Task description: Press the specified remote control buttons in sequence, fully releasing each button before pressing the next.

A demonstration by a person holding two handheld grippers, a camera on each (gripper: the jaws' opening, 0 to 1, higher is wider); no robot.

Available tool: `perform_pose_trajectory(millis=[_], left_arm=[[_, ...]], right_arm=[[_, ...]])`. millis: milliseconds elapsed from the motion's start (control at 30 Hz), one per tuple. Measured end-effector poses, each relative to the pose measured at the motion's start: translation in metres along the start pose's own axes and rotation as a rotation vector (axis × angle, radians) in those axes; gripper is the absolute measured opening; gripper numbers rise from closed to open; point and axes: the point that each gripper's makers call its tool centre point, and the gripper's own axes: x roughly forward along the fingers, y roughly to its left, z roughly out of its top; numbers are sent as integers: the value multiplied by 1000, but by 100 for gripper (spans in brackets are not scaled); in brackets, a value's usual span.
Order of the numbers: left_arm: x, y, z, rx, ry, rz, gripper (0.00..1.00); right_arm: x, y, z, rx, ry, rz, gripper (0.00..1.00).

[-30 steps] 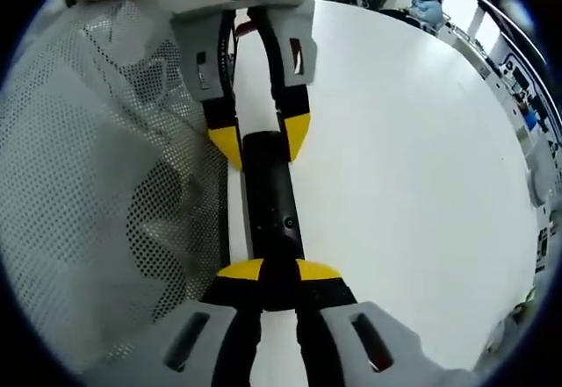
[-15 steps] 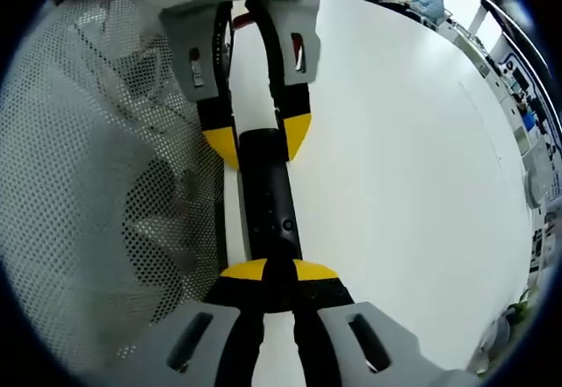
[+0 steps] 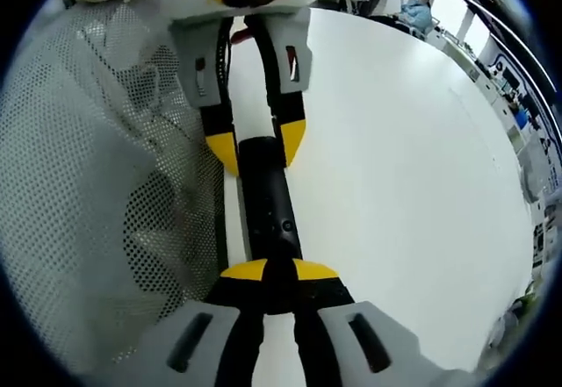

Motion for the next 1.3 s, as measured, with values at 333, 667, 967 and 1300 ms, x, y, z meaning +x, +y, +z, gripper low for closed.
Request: perform_pose_trajectory(millis=[333,667,967,1300], left_arm=[[0,0,0,5,4,-2,25],[0,1,-1,1,-1,-6,25],[0,1,-1,0,-4,-7,25],[0,1,0,-1,-5,-10,25]], right_arm=[[3,1,4,-45,31,9,6],[3,0,3,-1,51,2,6],[1,-1,4,37,-52,-37,6],[4,0,9,27,-55,-7,4]])
